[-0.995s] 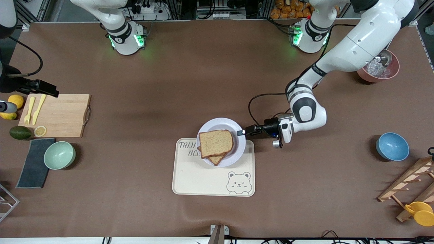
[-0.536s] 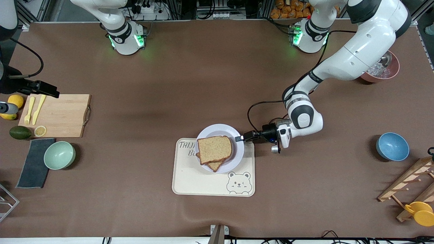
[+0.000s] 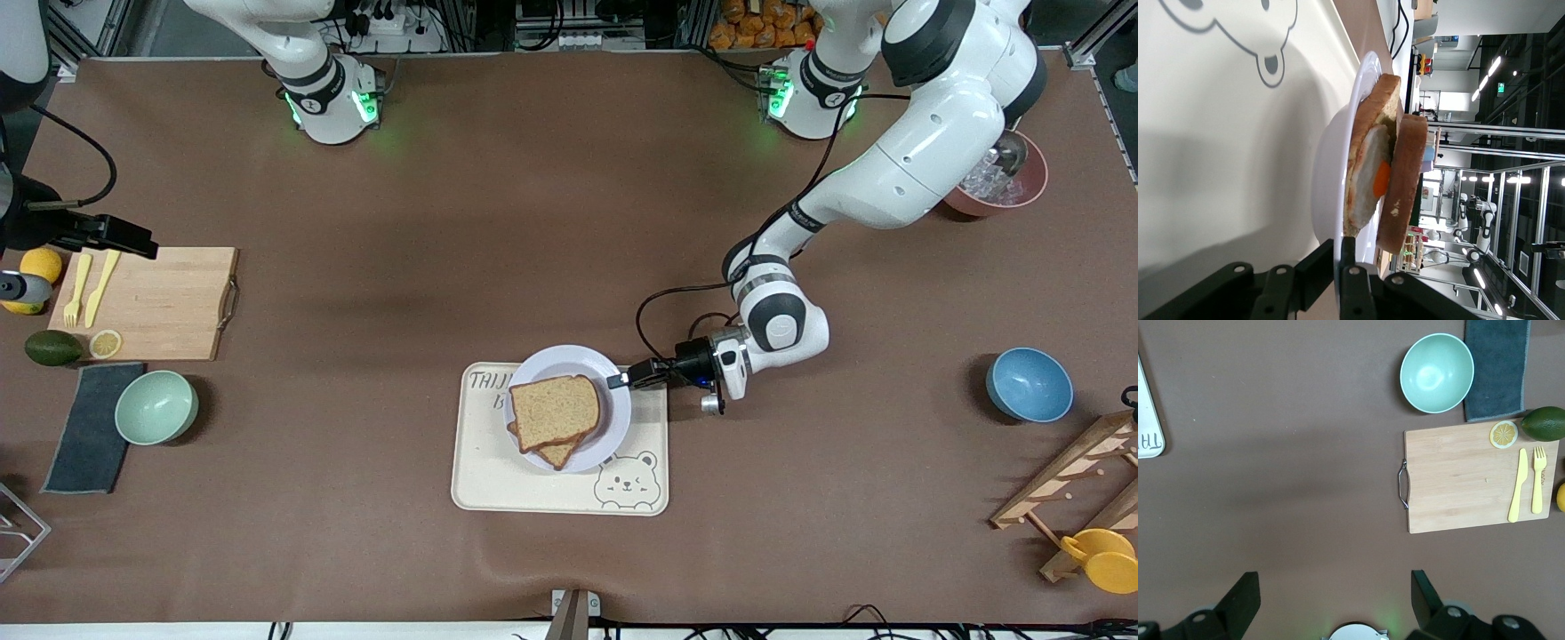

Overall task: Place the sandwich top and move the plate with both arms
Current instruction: 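Position the plate on the tray and open the left gripper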

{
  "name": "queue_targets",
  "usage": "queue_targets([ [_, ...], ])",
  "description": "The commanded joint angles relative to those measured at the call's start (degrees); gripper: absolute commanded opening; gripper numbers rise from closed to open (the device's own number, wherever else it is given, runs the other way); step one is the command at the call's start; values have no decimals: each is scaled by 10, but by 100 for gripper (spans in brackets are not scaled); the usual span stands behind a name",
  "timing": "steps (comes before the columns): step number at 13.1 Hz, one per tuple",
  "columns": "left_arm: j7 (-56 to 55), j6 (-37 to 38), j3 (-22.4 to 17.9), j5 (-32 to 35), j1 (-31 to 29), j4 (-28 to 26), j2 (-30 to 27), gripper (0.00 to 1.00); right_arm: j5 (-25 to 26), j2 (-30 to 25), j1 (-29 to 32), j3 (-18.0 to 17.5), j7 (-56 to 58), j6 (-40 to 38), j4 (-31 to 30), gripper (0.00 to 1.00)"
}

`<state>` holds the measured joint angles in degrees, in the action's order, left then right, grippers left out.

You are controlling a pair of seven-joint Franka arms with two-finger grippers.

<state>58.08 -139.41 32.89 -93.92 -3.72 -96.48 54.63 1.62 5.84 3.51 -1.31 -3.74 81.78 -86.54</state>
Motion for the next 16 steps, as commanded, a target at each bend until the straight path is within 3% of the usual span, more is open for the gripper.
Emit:
queue_targets([
  [1,12,5,-6,-23,11,31,15,0,13,0,4,-9,-7,1,2,100],
  [6,10,5,-50,-23,49,58,24,0,13,0,4,-9,-7,0,2,100],
  [7,12,5,-54,-22,49,59,24,18,13,1,4,-9,-7,0,2,100],
  [8,11,5,-54,-22,49,59,24,72,13,1,5,-9,-7,0,2,100],
  [9,13,5,-55,-21,48,58,22,100,13,1,4,-9,-7,0,2,100],
  [16,29,5,-56,-8,26,48,-9,100,13,1,5,-9,-4,0,2,100],
])
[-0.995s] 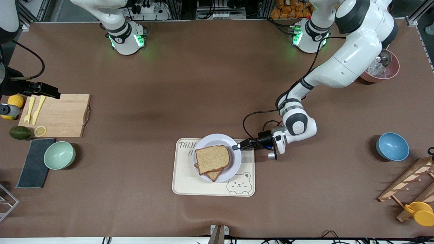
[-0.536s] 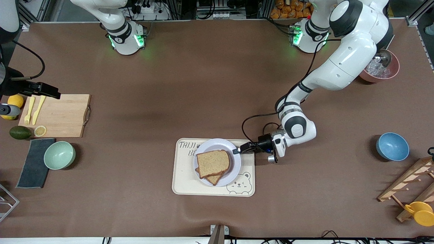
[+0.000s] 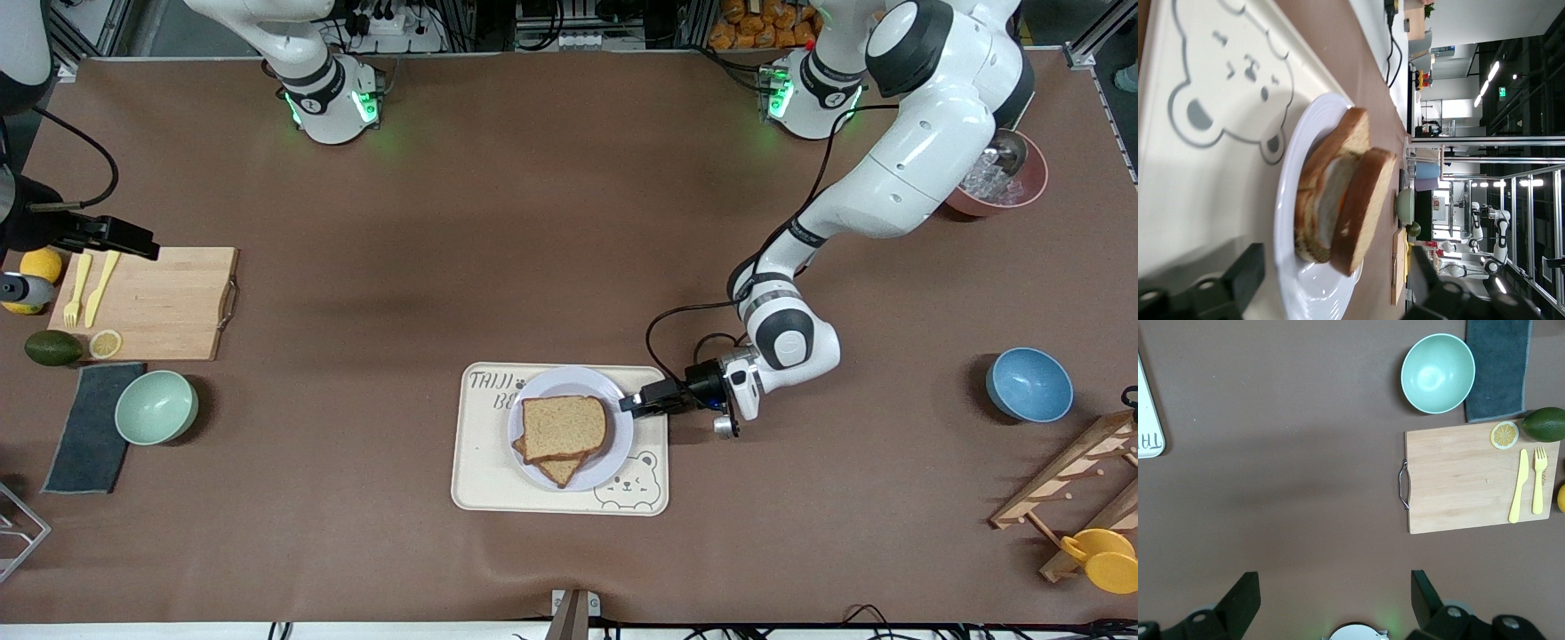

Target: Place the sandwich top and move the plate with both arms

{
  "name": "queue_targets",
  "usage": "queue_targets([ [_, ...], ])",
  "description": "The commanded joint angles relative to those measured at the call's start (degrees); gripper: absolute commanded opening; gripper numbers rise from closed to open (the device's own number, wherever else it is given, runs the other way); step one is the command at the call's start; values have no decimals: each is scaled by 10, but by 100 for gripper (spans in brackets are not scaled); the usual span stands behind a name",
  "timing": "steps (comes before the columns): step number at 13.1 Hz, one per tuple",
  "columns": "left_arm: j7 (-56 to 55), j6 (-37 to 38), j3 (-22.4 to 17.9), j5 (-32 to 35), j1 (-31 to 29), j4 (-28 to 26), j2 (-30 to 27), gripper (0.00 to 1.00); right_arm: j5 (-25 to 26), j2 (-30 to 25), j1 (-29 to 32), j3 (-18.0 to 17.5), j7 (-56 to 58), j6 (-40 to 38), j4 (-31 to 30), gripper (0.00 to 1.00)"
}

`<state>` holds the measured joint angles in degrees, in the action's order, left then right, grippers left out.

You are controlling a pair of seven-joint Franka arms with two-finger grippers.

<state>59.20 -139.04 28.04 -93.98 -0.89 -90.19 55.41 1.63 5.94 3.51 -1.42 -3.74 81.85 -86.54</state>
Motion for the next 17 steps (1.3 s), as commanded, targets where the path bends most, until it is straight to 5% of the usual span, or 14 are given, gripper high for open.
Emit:
queue_targets([
  [1,18,1,-8,-6,-6,-21,-26,100,13,0,5,-8,-3,-1,3,100],
  [4,10,-7,-9,-6,-18,-70,-84,100,13,0,7,-8,0,-1,4,100],
  [9,-56,-69,-9,-6,-19,-207,-269,100,12,1,11,-7,2,-2,4,100],
  [17,-148,-154,-13,114,-37,-253,-326,100,7,3,11,-6,1,-6,5,100],
])
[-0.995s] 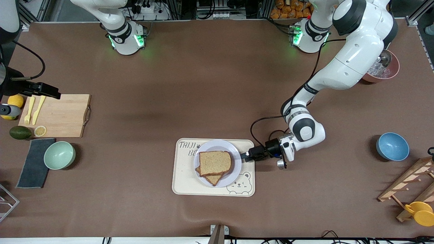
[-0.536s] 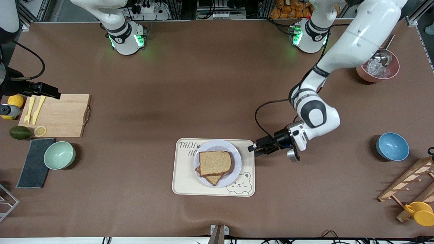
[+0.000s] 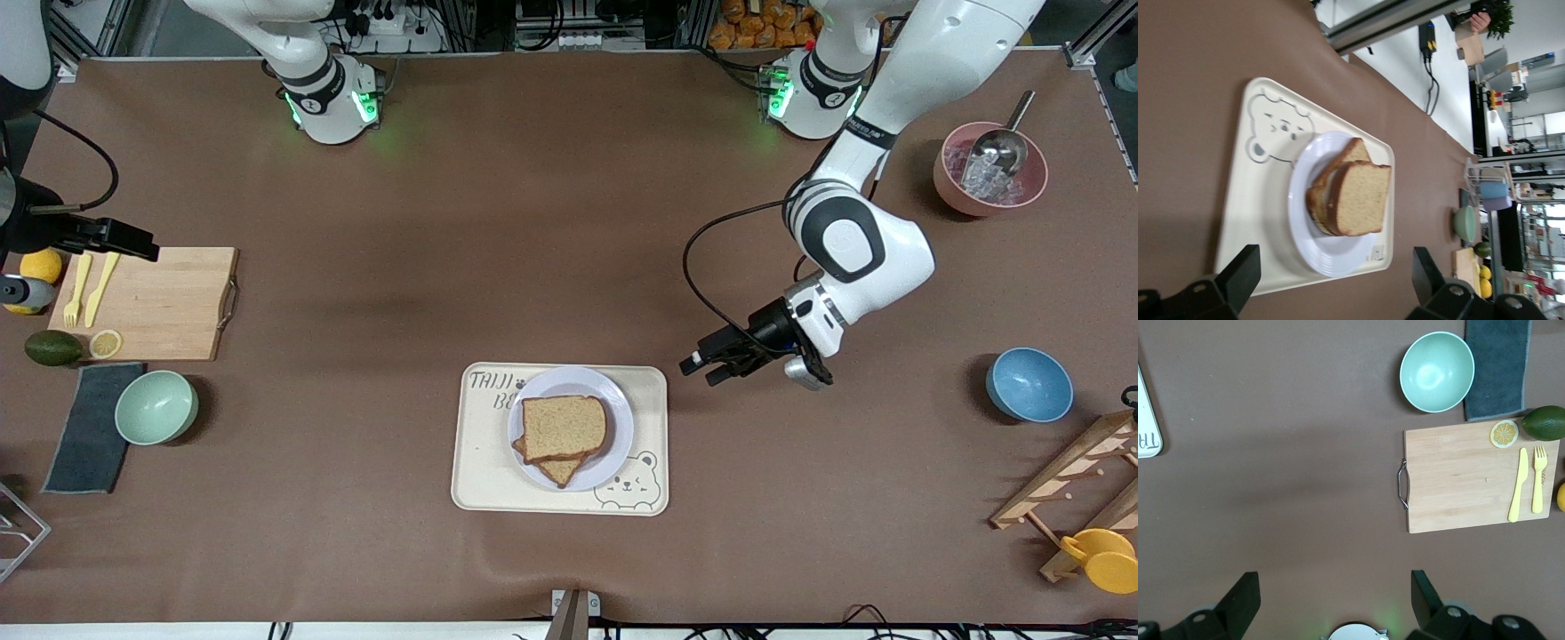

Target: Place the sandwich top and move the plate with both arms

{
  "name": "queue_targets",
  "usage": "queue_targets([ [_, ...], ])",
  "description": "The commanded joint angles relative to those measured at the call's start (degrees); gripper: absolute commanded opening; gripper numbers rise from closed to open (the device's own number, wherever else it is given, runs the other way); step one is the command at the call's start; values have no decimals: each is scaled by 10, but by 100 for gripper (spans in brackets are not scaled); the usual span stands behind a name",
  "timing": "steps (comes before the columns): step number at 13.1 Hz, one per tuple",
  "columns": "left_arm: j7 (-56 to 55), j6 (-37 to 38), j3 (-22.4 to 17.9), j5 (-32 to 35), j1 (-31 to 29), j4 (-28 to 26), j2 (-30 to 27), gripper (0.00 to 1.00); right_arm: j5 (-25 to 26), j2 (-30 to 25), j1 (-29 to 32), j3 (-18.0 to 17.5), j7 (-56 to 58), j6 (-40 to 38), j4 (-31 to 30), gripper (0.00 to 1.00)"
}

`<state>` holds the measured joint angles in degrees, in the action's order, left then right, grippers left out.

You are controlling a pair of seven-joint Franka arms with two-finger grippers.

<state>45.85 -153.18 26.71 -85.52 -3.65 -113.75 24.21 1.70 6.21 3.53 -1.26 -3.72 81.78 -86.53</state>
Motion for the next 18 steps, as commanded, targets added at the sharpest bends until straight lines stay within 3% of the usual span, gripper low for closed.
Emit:
queue_targets([
  [1,-15,-25,-3,47,-11,-17,-12,100,5,0,10,-8,0,-7,5,100],
  [6,-13,-80,-7,140,-32,-57,-11,100,4,-1,10,-8,-3,-8,6,100],
  [10,-90,-73,-29,352,-65,-70,-10,100,3,0,10,-8,-3,-7,6,100],
  [15,-202,67,-130,574,-57,-50,-47,100,3,1,10,-8,-3,-7,4,100],
  [18,-327,224,-157,744,-60,27,-83,100,3,2,10,-8,-3,-7,2,100],
])
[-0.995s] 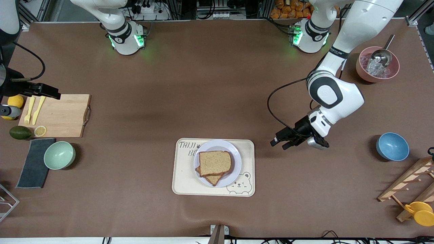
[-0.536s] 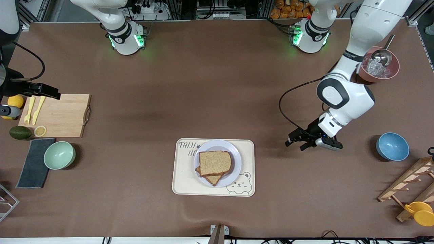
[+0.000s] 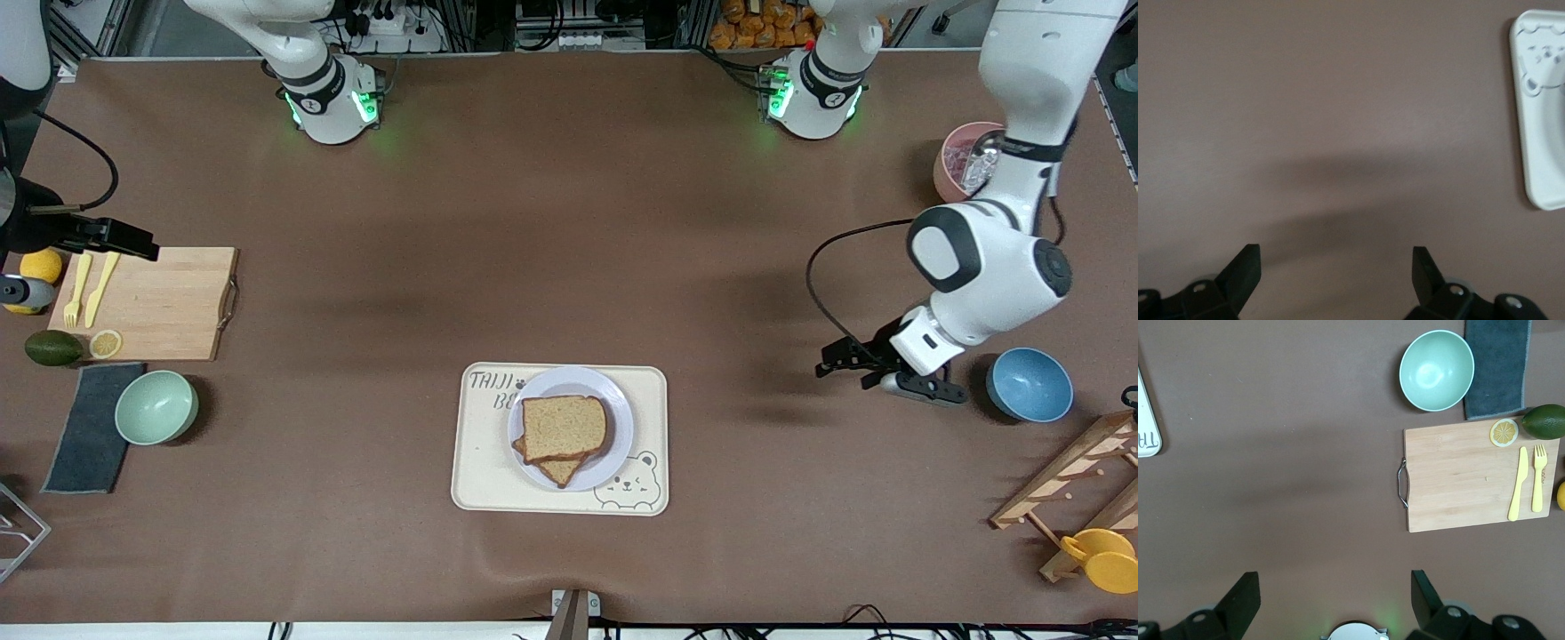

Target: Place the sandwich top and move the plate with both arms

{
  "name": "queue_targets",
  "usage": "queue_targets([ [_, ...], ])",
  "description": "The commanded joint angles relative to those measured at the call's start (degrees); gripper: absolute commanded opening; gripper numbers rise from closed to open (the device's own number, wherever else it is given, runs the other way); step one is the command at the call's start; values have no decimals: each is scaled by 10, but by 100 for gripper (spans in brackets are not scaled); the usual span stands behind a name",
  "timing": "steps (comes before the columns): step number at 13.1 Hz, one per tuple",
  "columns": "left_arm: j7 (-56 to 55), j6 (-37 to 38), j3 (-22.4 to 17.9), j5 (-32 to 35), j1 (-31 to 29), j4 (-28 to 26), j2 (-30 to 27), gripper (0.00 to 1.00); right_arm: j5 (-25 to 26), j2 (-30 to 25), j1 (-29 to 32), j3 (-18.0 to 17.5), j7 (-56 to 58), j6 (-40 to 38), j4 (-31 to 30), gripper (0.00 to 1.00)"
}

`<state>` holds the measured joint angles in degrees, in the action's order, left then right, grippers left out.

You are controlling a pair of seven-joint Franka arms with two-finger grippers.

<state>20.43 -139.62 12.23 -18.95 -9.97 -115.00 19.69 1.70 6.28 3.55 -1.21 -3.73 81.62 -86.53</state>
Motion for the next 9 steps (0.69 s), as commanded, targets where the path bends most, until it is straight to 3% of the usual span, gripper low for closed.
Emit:
queue_targets([
  [1,-120,144,-12,123,3,76,-47,100,3,1,9,-8,-4,-5,2,100],
  [3,-193,237,-4,167,7,142,-71,100,2,1,9,-8,-4,-5,2,100],
  [5,-232,302,12,169,4,193,-102,100,2,1,11,-8,-5,-5,2,100],
  [9,-238,393,16,170,5,233,-159,100,1,2,9,-8,-6,-5,2,100],
])
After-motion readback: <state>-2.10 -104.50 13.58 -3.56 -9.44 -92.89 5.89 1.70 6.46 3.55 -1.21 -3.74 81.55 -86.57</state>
